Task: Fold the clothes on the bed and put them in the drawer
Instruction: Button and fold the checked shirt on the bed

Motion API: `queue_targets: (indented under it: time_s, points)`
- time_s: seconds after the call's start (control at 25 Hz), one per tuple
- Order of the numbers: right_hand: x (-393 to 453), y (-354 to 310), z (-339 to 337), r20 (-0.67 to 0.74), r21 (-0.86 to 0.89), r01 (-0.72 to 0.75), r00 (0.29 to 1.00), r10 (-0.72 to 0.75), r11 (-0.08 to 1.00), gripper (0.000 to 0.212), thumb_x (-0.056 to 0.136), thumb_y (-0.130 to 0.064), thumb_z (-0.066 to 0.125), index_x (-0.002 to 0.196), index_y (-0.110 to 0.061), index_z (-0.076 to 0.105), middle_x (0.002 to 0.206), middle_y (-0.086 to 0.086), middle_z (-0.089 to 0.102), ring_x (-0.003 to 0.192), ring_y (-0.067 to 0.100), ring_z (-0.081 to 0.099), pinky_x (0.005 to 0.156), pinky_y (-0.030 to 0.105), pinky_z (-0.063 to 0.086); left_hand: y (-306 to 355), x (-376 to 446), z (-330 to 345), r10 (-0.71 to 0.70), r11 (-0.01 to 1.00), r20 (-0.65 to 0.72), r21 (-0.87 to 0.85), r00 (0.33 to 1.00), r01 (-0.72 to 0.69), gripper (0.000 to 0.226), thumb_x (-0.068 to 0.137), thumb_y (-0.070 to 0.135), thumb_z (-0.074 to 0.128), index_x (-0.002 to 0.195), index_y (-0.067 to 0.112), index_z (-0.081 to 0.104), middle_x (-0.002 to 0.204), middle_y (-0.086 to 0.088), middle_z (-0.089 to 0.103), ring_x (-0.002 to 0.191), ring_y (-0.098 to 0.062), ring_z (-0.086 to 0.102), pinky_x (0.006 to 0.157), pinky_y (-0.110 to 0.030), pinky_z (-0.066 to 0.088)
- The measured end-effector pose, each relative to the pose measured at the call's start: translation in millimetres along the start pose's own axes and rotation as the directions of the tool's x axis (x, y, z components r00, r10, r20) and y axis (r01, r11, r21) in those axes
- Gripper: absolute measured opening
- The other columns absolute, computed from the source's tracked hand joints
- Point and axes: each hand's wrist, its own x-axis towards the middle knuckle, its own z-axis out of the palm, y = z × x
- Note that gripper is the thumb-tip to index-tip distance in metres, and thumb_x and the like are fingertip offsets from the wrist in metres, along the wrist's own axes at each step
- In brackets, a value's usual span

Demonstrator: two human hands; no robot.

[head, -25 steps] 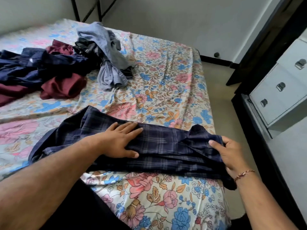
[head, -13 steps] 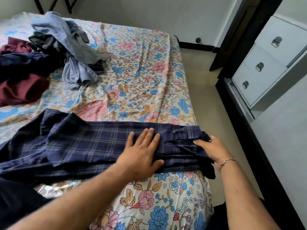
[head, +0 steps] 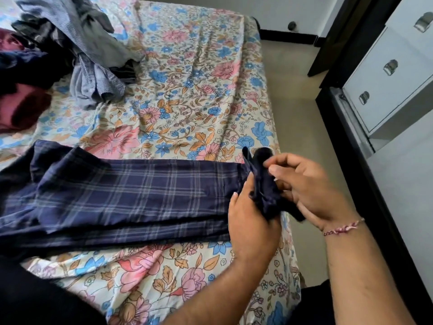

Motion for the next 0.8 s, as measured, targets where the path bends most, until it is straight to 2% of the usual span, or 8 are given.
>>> queue_targets:
  time_s: [0.08, 0.16, 0.24, 0.32, 0.4, 0.52, 0.68, 0.8]
  points:
    - [-3.1, -2.4, -6.7, -0.074, 0.007, 0.077, 0.994, -0.076, 0.997, 0.011, 0.095, -0.021, 0.066, 0.098, -0.014, 0.074, 0.091, 0.013, 0.074, 0.074, 0.021, 0.070, 0.067, 0.031, 0.060, 1.8, 3.7, -1.6, -0.131, 0.980, -0.052, -0.160, 0.990, 0.121, 0.022, 0.090, 0.021, 0.053, 0.105, 0.031, 0.066, 0.094, 0.025, 0.065, 0.091, -0.004, 0.061, 0.088, -0.051, 0.055]
    - [2.4, 6.9, -22.6, -0.334, -0.010, 0.045, 0.942, -0.045, 0.999, 0.020, 0.104, -0.018, 0.055, 0.096, -0.015, 0.074, 0.089, 0.008, 0.076, 0.085, 0.029, 0.071, 0.075, 0.034, 0.058, 3.8, 3.3, -5.0, -0.191, 0.948, -0.035, -0.267, 0.981, 0.175, 0.015, 0.095, 0.031, 0.049, 0.091, 0.038, 0.062, 0.093, 0.016, 0.067, 0.092, -0.011, 0.064, 0.082, -0.049, 0.056]
    - [6.5, 20.2, -30.9, -0.437, -0.006, -0.044, 0.899, 0.037, 0.999, 0.034, 0.105, -0.011, 0.041, 0.094, -0.014, 0.073, 0.086, 0.005, 0.076, 0.096, 0.042, 0.070, 0.078, 0.038, 0.056, 3.0, 1.4, -8.1, -0.210, 0.889, -0.007, -0.417, 0.978, 0.188, 0.016, 0.097, 0.040, 0.048, 0.093, 0.042, 0.064, 0.099, 0.011, 0.072, 0.098, -0.015, 0.068, 0.087, -0.049, 0.057]
    - [4.6, 26.0, -11.8, -0.326, 0.000, 0.024, 0.945, -0.022, 1.000, 0.038, 0.105, -0.011, 0.037, 0.104, -0.016, 0.075, 0.104, 0.006, 0.077, 0.115, 0.044, 0.065, 0.087, 0.040, 0.054, 3.8, 4.0, -15.2, -0.222, 0.782, 0.004, -0.597, 0.975, 0.181, 0.024, 0.099, 0.041, 0.050, 0.107, 0.030, 0.070, 0.108, 0.003, 0.076, 0.107, -0.021, 0.070, 0.094, -0.051, 0.057]
    - [-1.5, 25.6, 22.7, -0.038, -0.018, 0.235, 0.971, -0.236, 0.972, 0.037, 0.108, -0.026, 0.039, 0.130, -0.024, 0.068, 0.136, 0.002, 0.066, 0.135, 0.030, 0.055, 0.107, 0.042, 0.046, 4.8, 7.1, -26.3, -0.262, 0.640, -0.027, -0.753, 0.965, 0.153, 0.028, 0.102, 0.039, 0.056, 0.118, 0.019, 0.068, 0.119, -0.005, 0.075, 0.118, -0.026, 0.069, 0.100, -0.048, 0.056]
    - [2.3, 16.5, 84.0, 0.302, -0.099, 0.400, 0.885, -0.355, 0.911, 0.056, 0.107, -0.039, 0.038, 0.161, -0.032, 0.026, 0.166, -0.013, 0.031, 0.153, 0.012, 0.029, 0.124, 0.044, 0.029, 11.6, 0.8, -46.0, -0.428, 0.451, -0.012, -0.869, 0.904, 0.202, 0.028, 0.103, 0.034, 0.057, 0.127, 0.021, 0.062, 0.128, -0.004, 0.073, 0.124, -0.019, 0.067, 0.103, -0.035, 0.055]
    - [11.0, 21.9, 135.2, 0.304, -0.462, 0.512, 0.859, -0.412, 0.724, 0.073, 0.105, -0.049, 0.040, 0.163, -0.041, -0.004, 0.171, -0.014, 0.014, 0.156, 0.006, 0.017, 0.125, 0.059, 0.016, -7.8, -3.5, -67.6, -0.679, 0.245, 0.085, -0.910, 0.729, 0.334, 0.028, 0.108, 0.025, 0.051, 0.129, 0.012, 0.064, 0.117, -0.014, 0.076, 0.099, -0.017, 0.074, 0.086, -0.036, 0.060]
    - [0.6, 0.0, 165.5, 0.302, -0.114, 0.440, 0.869, -0.391, 0.891, 0.081, 0.102, -0.050, 0.046, 0.164, -0.033, -0.003, 0.170, -0.008, 0.019, 0.154, 0.009, 0.025, 0.124, 0.037, 0.027, -18.9, 0.8, -79.5, -0.700, 0.178, 0.127, -0.922, 0.703, 0.344, 0.031, 0.105, 0.021, 0.050, 0.122, 0.001, 0.066, 0.114, -0.023, 0.075, 0.101, -0.032, 0.071, 0.085, -0.043, 0.058]
